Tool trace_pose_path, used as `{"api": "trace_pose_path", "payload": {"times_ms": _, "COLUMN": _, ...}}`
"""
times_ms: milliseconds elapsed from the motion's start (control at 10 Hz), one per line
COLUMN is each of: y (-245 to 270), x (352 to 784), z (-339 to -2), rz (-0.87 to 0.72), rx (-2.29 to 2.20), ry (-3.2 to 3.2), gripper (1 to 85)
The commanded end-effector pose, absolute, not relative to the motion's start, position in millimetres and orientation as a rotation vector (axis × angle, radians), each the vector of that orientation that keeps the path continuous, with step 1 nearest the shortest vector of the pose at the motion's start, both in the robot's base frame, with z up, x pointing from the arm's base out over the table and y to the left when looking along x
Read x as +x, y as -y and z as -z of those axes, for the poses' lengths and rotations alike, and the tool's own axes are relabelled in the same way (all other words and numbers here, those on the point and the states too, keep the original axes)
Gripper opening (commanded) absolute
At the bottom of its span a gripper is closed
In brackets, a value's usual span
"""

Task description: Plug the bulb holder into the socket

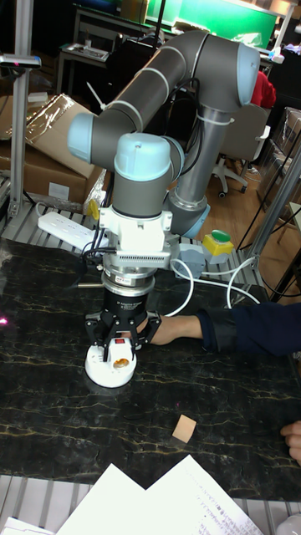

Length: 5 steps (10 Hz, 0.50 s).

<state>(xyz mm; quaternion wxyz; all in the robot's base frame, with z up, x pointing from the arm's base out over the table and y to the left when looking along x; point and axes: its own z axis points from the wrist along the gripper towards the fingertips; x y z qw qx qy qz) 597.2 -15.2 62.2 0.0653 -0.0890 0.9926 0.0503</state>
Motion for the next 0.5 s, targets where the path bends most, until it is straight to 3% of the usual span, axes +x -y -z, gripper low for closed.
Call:
{"api": "trace_pose_path", "payload": {"times_ms": 0, "y": 12.3, "x": 599.1, "z": -60.6, "rz": -0.165, "rx": -0.260, "ry": -2.986, "gripper": 1.3}}
{"api": "trace_pose_path", "payload": {"times_ms": 400, "y": 13.3, "x": 603.2, "z": -57.5, "rz": -0.130, "rx": -0.272, "ry": -2.980, "gripper": 1.3}}
